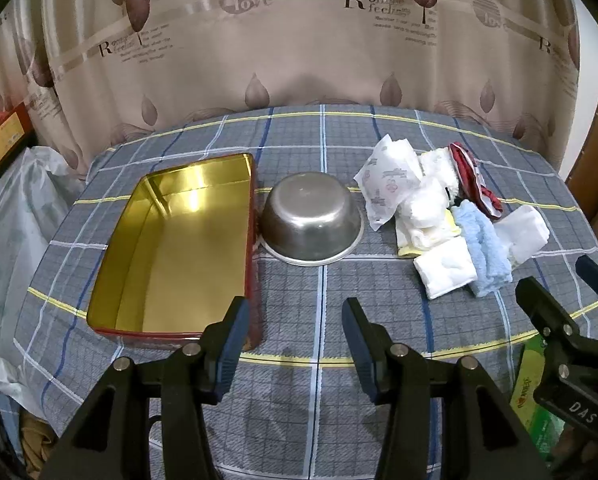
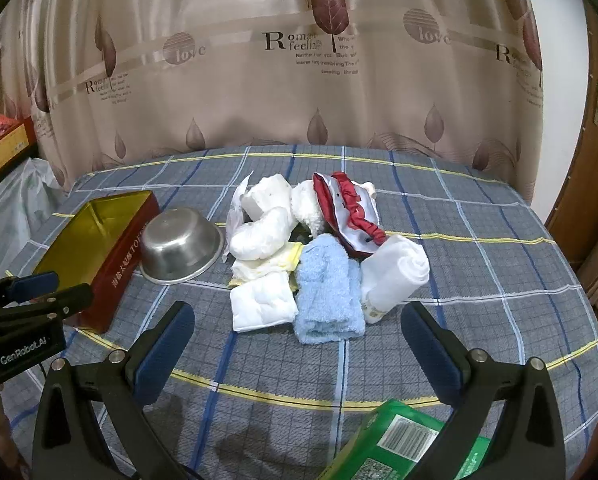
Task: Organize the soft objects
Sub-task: 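Move the right tool toward the pile of white cloths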
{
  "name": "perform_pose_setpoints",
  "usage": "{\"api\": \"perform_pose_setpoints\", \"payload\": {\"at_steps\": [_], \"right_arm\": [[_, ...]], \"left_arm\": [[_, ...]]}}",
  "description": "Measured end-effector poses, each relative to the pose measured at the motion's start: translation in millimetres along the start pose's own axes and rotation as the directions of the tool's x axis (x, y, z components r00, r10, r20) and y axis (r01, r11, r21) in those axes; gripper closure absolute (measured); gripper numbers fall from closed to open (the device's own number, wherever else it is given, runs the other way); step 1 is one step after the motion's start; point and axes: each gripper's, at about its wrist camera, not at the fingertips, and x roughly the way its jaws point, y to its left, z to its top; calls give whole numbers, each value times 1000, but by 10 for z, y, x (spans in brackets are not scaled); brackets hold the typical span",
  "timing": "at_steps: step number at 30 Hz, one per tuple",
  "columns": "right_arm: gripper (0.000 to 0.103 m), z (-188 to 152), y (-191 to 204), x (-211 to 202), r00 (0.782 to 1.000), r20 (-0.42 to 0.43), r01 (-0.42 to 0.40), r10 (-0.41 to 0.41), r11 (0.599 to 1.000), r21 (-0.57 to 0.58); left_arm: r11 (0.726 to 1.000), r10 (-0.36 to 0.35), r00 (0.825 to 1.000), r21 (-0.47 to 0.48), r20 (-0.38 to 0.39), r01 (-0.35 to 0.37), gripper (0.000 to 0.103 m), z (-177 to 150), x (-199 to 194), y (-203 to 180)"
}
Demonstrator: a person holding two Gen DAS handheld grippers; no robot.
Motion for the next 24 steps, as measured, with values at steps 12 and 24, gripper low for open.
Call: {"api": "perform_pose_setpoints", "payload": {"at_steps": [12,24], "right_arm": [[0,148,195,65,998,27,-66,64,997,43],[0,183,435,543,996,-24,-89,91,992,91]], "left_arm": [[1000,21,1000,-12,20,-20,54,14,-64,82],[1000,22,1000,-23,11,-22,54,20,-21,141]]}}
